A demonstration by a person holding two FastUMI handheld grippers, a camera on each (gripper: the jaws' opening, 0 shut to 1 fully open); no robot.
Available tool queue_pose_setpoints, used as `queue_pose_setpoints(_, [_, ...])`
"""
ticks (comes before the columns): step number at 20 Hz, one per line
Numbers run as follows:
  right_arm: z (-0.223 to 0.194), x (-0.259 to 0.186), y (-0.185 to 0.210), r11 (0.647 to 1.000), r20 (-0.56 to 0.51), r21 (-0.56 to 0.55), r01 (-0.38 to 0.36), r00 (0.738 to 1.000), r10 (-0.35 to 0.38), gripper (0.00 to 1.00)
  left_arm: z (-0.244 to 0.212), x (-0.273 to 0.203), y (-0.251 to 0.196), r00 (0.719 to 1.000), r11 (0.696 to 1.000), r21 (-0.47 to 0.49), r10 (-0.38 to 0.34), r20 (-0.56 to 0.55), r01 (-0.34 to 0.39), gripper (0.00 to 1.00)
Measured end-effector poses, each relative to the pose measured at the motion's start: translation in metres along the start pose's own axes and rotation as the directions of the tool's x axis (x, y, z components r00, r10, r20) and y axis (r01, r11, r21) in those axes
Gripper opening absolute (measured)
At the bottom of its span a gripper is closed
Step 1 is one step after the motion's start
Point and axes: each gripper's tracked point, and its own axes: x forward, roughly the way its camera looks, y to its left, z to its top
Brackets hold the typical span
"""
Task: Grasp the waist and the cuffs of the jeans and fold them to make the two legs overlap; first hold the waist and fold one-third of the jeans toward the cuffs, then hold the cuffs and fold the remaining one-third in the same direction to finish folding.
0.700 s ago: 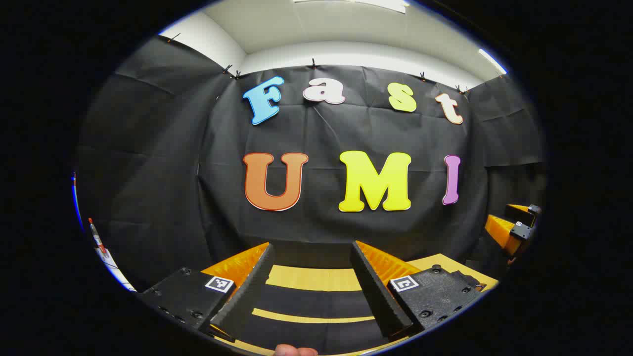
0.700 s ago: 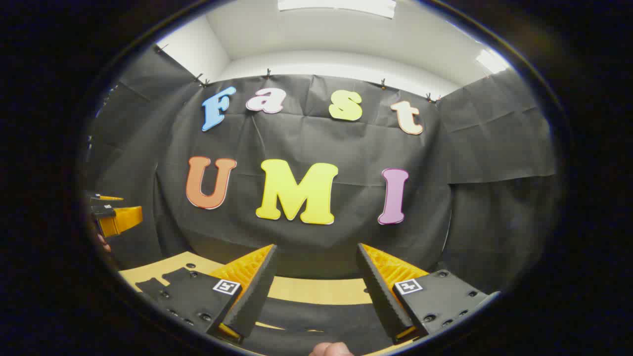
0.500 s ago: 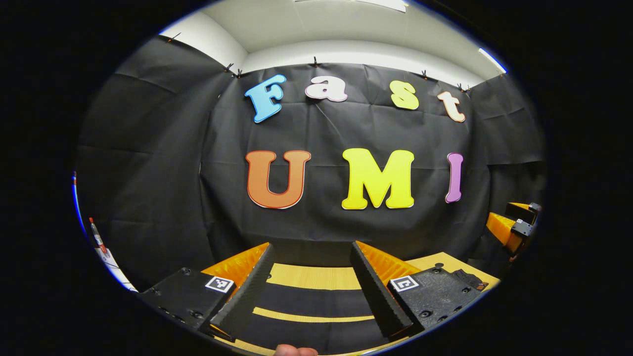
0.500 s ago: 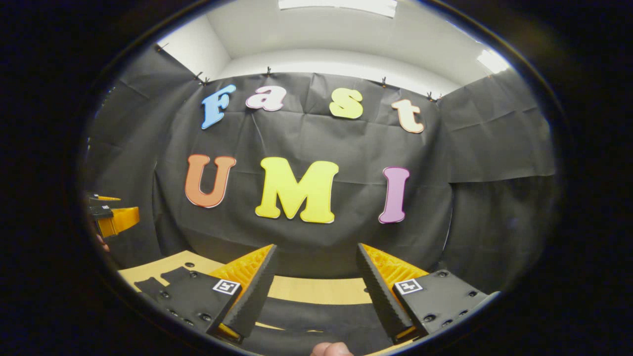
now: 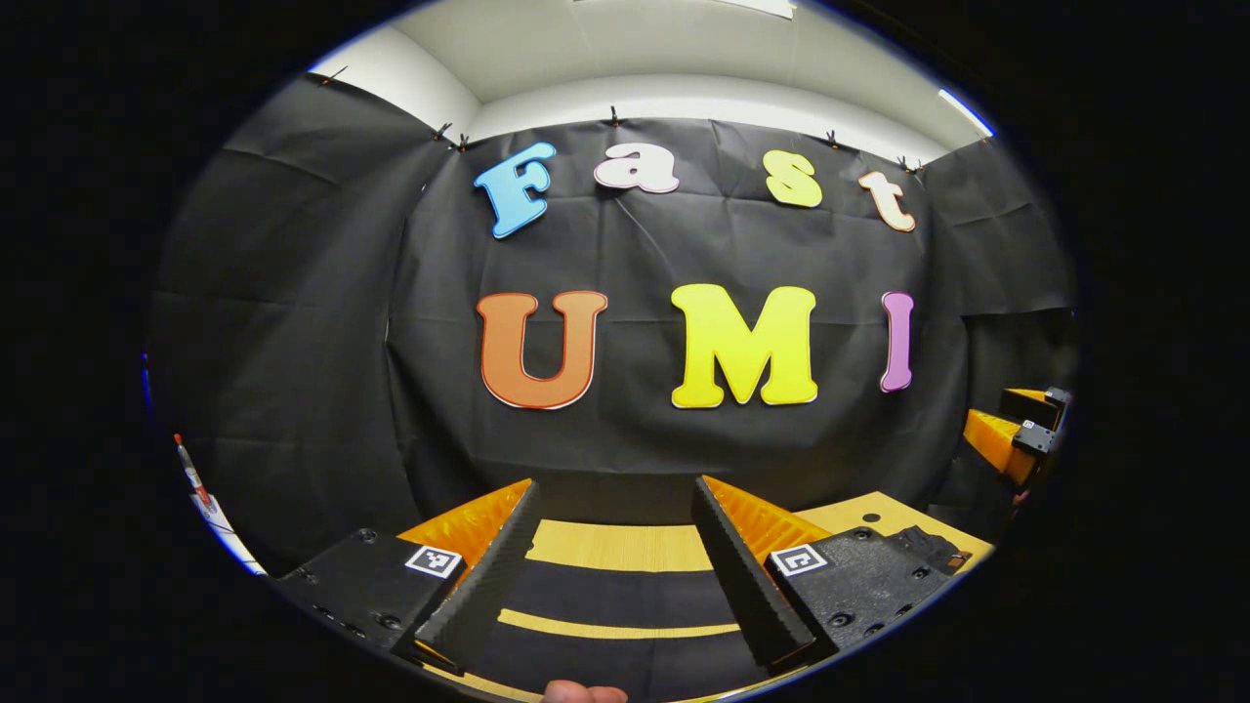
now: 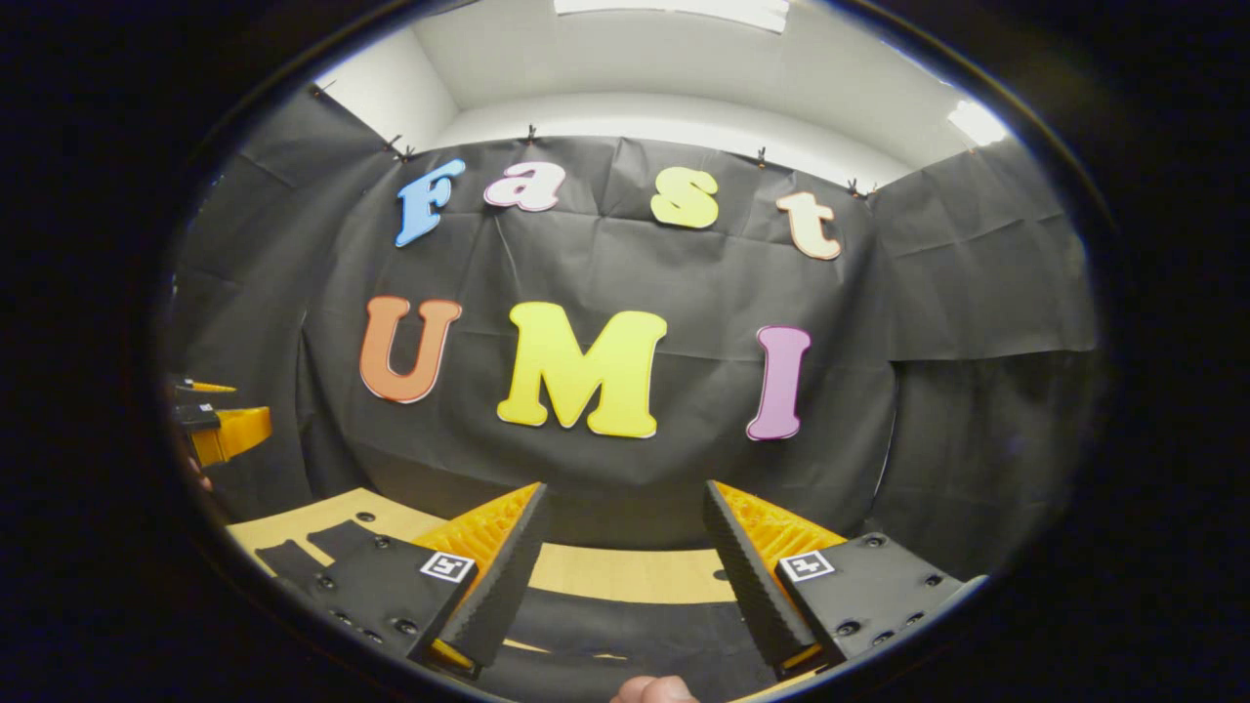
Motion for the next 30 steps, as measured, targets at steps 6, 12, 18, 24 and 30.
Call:
queue_pose_setpoints(6, [-0.013,0.01,-0.014,1.0,-0.028,0.004,0.014,1.0,-0.014,0.96,-0.015,0.007,0.002,0.999,1.0,-0.021,0.016,-0.045,-0.017,0.99])
queue_pose_setpoints(12, [-0.028,0.013,-0.032,0.999,-0.054,-0.008,0.031,0.998,-0.031,0.97,-0.025,0.01,0.004,0.997,1.0,0.014,0.027,-0.066,-0.026,0.99])
queue_pose_setpoints(18, [-0.062,0.007,-0.061,0.999,-0.132,-0.048,0.021,0.991,-0.028,0.96,-0.056,0.003,0.021,0.99,0.996,0.085,0.051,-0.133,-0.04,0.99])
queue_pose_setpoints(24, [-0.145,-0.018,-0.141,0.989,-0.364,0.052,0.142,0.924,-0.113,0.97,-0.134,-0.028,0.083,0.92,0.984,0.024,0.175,-0.35,-0.178,1.0])
queue_pose_setpoints(30, [-0.244,-0.068,-0.222,0.928,-0.604,0.165,0.335,0.778,-0.174,0.98,-0.237,-0.093,0.15,0.752,0.884,-0.173,0.25,-0.611,-0.434,1.0])
